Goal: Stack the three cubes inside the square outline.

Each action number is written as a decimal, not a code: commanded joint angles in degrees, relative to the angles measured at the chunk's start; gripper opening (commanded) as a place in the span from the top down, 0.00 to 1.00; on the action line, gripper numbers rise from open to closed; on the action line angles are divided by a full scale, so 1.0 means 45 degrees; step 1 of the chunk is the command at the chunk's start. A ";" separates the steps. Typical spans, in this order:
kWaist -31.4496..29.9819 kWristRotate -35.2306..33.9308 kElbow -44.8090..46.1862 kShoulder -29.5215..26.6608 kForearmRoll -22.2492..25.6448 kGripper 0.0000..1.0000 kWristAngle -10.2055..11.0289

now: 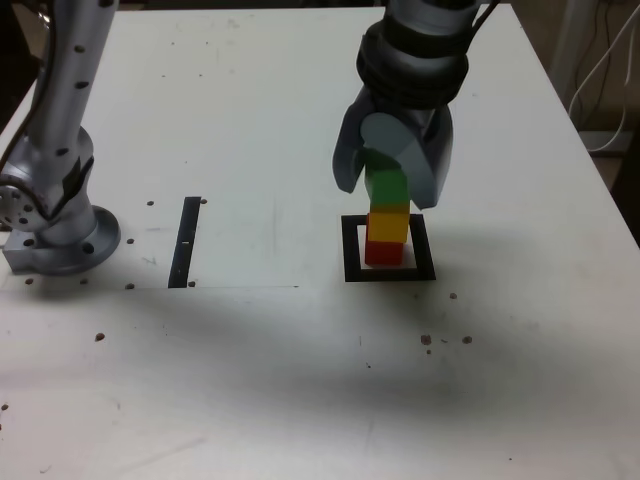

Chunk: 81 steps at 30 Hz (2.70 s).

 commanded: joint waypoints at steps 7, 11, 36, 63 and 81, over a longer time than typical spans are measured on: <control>0.0235 0.0051 0.0213 0.0023 -0.0169 0.68 -0.0051; 0.0376 0.0080 0.0385 0.0009 -0.0339 0.66 -0.0024; 0.0417 -0.0035 0.1207 -0.0389 -0.1178 0.01 -0.0178; 0.0456 -0.0694 0.5563 -0.6625 -0.0356 0.01 0.0126; 0.0456 -0.3331 1.2201 -0.7333 -0.4347 0.02 -0.0494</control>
